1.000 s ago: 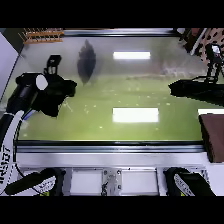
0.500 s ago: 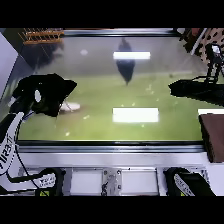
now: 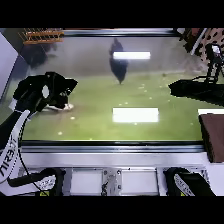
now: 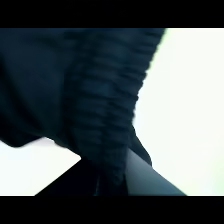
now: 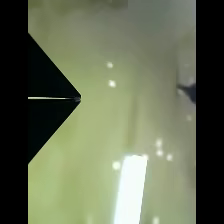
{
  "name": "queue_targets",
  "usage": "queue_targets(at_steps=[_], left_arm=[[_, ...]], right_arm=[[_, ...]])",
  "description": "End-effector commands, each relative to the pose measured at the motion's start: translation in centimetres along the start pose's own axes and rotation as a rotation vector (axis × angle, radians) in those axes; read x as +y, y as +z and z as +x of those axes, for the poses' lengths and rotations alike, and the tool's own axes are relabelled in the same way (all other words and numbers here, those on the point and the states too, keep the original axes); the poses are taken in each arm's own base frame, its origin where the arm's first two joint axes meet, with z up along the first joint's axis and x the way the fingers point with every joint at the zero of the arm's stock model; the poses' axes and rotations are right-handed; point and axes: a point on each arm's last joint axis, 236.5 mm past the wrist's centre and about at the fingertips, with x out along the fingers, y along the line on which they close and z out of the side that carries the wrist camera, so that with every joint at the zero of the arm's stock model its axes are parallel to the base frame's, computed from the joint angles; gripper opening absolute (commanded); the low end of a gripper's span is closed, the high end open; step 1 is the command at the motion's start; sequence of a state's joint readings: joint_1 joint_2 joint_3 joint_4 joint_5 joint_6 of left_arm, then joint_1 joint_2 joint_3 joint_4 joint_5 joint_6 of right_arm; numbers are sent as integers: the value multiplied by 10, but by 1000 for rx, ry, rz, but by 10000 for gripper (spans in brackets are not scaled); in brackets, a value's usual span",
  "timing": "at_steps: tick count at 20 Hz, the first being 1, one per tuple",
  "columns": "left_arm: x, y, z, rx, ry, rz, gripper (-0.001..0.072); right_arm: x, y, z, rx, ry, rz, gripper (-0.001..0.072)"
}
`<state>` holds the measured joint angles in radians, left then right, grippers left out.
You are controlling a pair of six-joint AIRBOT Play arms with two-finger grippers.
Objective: Fold the clothes and pants, and hang the long-sleeved shirts on hangers.
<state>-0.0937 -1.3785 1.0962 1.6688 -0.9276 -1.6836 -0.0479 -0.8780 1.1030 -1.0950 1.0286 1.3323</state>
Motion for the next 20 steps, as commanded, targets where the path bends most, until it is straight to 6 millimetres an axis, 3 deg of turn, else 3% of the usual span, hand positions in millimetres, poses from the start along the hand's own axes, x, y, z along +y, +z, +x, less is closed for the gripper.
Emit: queue_targets(at_steps=[1,4,6,9,12,13,14,16,18,20], left_arm=[[-118,7,-70,-107,-247,86,7],[-245,-33,-132,-157,-500,258,8],[-307,-62,-158,-189,-604,326,7],[-377,-100,-180,-156,-704,379,8],[-424,-121,-183,-134,-735,470,13],[-430,-117,-180,-139,-724,486,238],[-427,-106,-174,-138,-695,482,591],[-392,-69,-162,-98,-632,379,623],[-330,-35,-142,-68,-552,216,623],[-263,-40,-111,8,-471,44,623]], right_arm=[[0,0,0,0,1,0,41],[5,2,0,-8,21,17,40],[16,5,-1,-20,68,57,40],[6,10,-8,-44,29,-50,40],[-15,17,-24,-84,-34,-53,37],[-23,20,-30,-102,-57,-42,37],[-31,22,-34,-113,-75,-29,37],[-45,24,-42,-131,-109,-5,37],[-52,24,-45,-133,-125,10,37],[-51,23,-45,-130,-122,12,37]])
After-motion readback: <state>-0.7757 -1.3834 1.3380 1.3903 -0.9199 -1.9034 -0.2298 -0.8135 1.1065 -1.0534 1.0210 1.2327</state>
